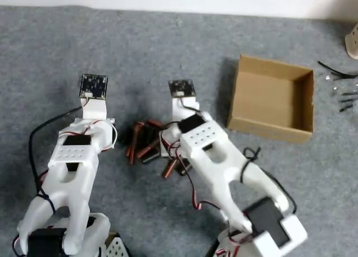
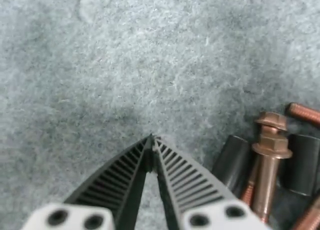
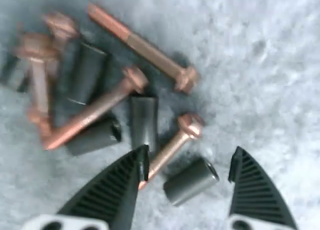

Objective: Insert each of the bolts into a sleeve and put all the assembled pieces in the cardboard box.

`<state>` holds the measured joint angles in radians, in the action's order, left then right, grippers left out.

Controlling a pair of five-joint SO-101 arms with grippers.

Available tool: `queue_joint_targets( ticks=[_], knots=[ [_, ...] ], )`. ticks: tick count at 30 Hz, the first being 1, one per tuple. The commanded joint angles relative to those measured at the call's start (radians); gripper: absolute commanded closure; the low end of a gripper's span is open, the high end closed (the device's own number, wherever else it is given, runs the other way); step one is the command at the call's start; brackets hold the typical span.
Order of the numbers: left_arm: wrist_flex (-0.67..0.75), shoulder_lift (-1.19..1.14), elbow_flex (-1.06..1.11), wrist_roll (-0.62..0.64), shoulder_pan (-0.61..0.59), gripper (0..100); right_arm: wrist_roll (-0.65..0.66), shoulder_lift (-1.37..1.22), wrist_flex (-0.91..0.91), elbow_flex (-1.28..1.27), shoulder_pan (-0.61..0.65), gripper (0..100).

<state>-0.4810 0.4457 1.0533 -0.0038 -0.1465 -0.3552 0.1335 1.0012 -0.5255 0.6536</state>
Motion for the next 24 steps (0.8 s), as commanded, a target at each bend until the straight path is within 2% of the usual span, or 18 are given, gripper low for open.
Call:
queue_joint_targets(
  ticks=[1, 16, 21, 24],
  knots=[
    [0.018, 0.007, -0.019, 0.009, -0.013, 99, -0.005, 0.081, 0.007, -0.038, -0.013, 75.7],
    [0.018, 0.008, -0.019, 0.009, -0.013, 99, 0.000, 0.082, 0.044, -0.170, -0.010, 75.7],
    [0.018, 0.008, -0.019, 0.009, -0.008, 99, -0.005, 0.081, 0.042, -0.214, -0.085, 75.7],
    [0.018, 0.008, -0.021, 0.009, -0.007, 99, -0.006, 0.079, 0.041, -0.220, -0.085, 75.7]
  ],
)
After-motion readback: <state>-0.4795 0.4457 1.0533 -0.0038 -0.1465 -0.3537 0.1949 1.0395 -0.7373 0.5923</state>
